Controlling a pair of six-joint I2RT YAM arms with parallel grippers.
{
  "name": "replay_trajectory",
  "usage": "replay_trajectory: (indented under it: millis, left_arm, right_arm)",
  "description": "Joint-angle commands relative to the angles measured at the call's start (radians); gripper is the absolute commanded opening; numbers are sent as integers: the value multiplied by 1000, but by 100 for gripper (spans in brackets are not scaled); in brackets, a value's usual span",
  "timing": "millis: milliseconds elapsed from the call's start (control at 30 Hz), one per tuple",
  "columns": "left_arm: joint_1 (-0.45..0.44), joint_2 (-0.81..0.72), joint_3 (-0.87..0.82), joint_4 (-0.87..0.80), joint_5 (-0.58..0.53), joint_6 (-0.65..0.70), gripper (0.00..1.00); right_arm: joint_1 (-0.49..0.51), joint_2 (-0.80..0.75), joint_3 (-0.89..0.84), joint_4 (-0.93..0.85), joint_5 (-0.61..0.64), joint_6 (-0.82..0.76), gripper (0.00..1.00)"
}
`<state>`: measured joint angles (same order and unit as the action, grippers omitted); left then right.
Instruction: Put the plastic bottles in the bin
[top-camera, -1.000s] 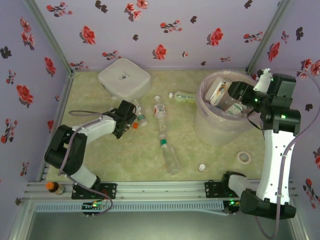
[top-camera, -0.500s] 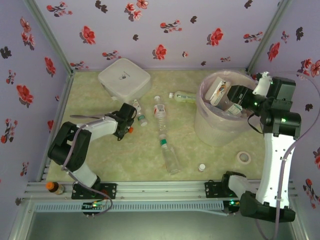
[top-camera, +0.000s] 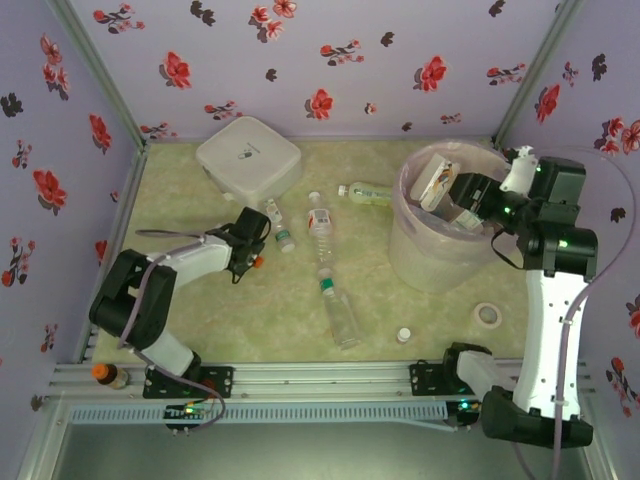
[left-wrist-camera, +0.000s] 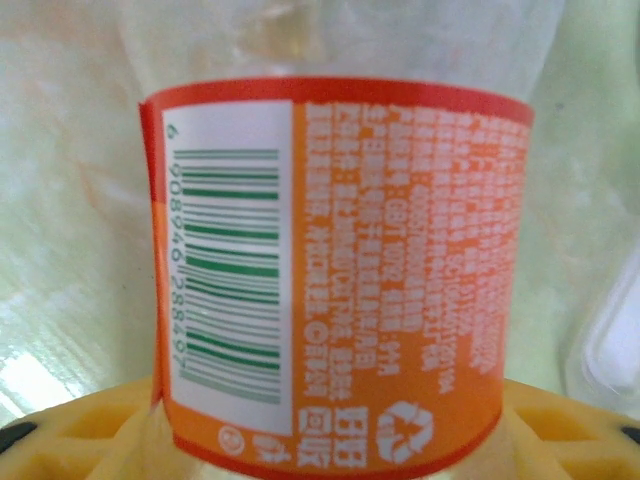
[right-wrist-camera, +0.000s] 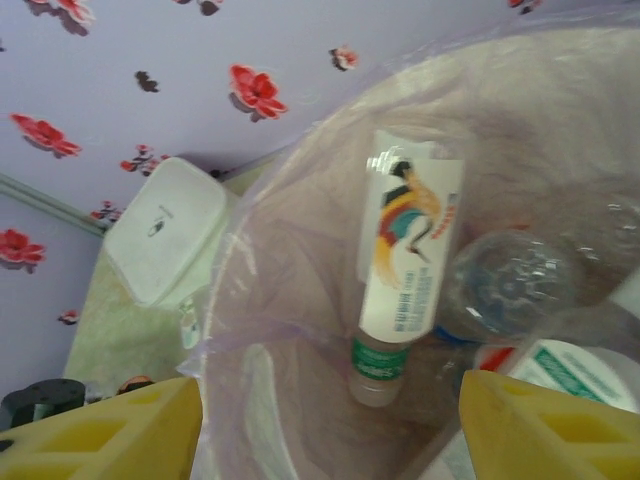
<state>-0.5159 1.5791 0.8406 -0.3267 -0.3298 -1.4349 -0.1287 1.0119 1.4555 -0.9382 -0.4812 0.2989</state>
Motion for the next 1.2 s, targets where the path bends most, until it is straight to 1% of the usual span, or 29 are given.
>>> replay_trajectory:
  millis: [0,100,133,200,267,400,467,533,600,667,733,867,933,1067,1167]
  left_arm:
    - [6,-94,-12,-10,-60,155,32]
    - [-3,-180,-36,38,-51,274,32]
    - [-7,-212,-49,79,-28,341,32]
    - [-13,-268,-69,170,64,490,33]
    - [-22,-322,-75,241,190,632,33]
    - [-38,-399,-60,323,413,782,32]
    - [-51,-427,-43,363,526,832,29]
    - [-68,-446,-35,417,600,873,26]
    - [-91,-460,-39,471,633,897,24]
    - [-112,-461,-47,531,667,902,24]
    - [-127,-455,-56,586,698,898,23]
    - [-149,-450,-66,641,708,883,22]
    - [-158,-450,-69,662,708,877,22]
    - [-173,-445,-59,664,710,877,22]
    - [-188,-437,-53,665,708,877,22]
  right_arm:
    - [97,0,-26,108,-34,56,69]
    - [193,31,-21,153,-11,71,68]
    - [235,50,-12,166,0,74,68]
    - [297,85,6,190,12,87,68]
    - [372,138,30,230,-18,113,68]
    - [519,243,80,266,-8,127,68]
    - [576,292,87,299,-9,131,68]
    - [618,336,99,322,-13,142,68]
    - [648,379,106,352,-39,169,69]
    - [678,417,104,414,-83,207,71]
    - [703,448,114,438,-91,222,75]
    - [725,473,106,450,-51,220,85]
    - [726,476,89,482,-56,232,88]
    - [737,482,62,575,-83,273,89]
    - [748,493,52,617,-87,284,86]
